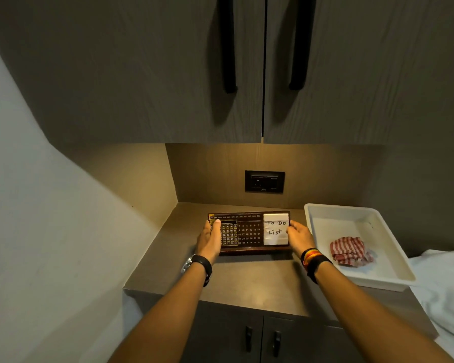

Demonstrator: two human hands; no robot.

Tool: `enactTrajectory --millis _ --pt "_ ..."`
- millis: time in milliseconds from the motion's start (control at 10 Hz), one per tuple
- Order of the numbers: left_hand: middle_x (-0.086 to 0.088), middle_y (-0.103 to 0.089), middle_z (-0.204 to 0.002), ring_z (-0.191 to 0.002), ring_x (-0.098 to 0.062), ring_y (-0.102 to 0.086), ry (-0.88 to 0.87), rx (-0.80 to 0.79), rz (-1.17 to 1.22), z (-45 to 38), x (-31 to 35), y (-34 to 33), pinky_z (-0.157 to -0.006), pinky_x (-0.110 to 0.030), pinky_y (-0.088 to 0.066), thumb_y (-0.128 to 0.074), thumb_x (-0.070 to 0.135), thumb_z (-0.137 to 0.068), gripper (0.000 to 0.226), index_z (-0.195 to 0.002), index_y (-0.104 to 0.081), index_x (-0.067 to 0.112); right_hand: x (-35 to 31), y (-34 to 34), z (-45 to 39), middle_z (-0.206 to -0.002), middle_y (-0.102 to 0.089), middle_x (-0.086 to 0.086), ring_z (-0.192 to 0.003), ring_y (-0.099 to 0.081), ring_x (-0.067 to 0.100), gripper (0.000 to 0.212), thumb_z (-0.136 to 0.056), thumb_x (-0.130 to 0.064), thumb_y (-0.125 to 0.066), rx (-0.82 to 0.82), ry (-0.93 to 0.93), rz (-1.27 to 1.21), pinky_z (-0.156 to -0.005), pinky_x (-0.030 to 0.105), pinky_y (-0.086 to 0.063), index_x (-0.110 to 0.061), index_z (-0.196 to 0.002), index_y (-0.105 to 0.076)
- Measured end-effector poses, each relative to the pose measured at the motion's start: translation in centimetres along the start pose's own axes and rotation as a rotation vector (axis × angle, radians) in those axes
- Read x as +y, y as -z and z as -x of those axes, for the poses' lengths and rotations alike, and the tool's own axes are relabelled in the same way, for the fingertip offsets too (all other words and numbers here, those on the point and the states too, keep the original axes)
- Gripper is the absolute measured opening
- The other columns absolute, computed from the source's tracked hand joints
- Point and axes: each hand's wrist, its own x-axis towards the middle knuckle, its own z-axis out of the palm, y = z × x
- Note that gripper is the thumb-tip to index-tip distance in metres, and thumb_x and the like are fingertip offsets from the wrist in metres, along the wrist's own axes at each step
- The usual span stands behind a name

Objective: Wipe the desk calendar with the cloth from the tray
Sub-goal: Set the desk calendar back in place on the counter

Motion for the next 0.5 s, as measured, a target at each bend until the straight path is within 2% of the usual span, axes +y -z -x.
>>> enactTrajectory --millis 100,200,300,400,500 --pt "-0.009 -0.059 -0.146 -0.125 -0.024 -0.060 0.010 -0.024 -0.014 -1.3 -0.4 0.1 -0.108 -0.041 -0.048 -0.036 0.053 -0.106 0.057 -0.153 -0.043 0.022 0.0 -0.8 0.4 -0.122 -0.067 0.010 -0.096 -0.062 0.021 0.028 -0.101 -0.019 -0.042 0.041 -0.026 0.018 -0.082 0.035 -0.055 -0.018 -0.124 -0.060" --pt "-0.006 -0.057 -0.147 -0.121 -0.020 -0.058 -0.006 -0.021 -0.015 -1.5 -0.8 0.1 -0.096 -0.030 -0.042 -0.037 0.050 -0.108 0.055 -0.155 -0.041 0.022 0.4 -1.4 0.4 -0.122 -0.067 0.010 -0.095 -0.062 0.021 0.029 -0.102 -0.017 -0.042 0.048 -0.032 0.017 -0.080 0.034 -0.055 -0.018 -0.125 -0.059" --pt "-0.007 -0.056 -0.150 -0.127 -0.024 -0.058 -0.004 -0.058 -0.052 -1.9 -1.2 0.6 -0.091 -0.029 -0.040 -0.036 0.050 -0.108 0.057 -0.159 -0.034 0.023 0.2 -2.0 1.0 -0.126 -0.066 0.012 -0.094 -0.062 0.020 0.031 -0.102 -0.015 -0.043 0.063 -0.045 0.033 -0.073 0.028 -0.053 -0.017 -0.129 -0.056" --pt "-0.009 -0.049 -0.157 -0.132 -0.026 -0.055 -0.013 -0.101 -0.079 -2.2 -1.1 1.0 -0.098 -0.031 -0.042 -0.034 0.050 -0.109 0.061 -0.163 -0.025 0.023 -0.8 -2.2 1.4 -0.135 -0.059 0.014 -0.101 -0.060 0.022 0.038 -0.101 -0.014 -0.043 0.103 -0.068 0.034 -0.079 0.031 -0.053 -0.015 -0.138 -0.049" --pt "-0.009 -0.021 -0.172 -0.154 -0.028 -0.031 -0.120 -0.052 -0.204 -1.9 -1.3 1.0 -0.119 -0.037 -0.030 -0.032 0.049 -0.110 0.069 -0.166 -0.006 0.019 -0.2 -2.5 2.8 -0.149 -0.045 0.015 -0.124 -0.053 0.030 0.054 -0.100 -0.016 -0.045 0.169 -0.078 0.075 -0.098 0.041 -0.048 -0.014 -0.151 -0.030"
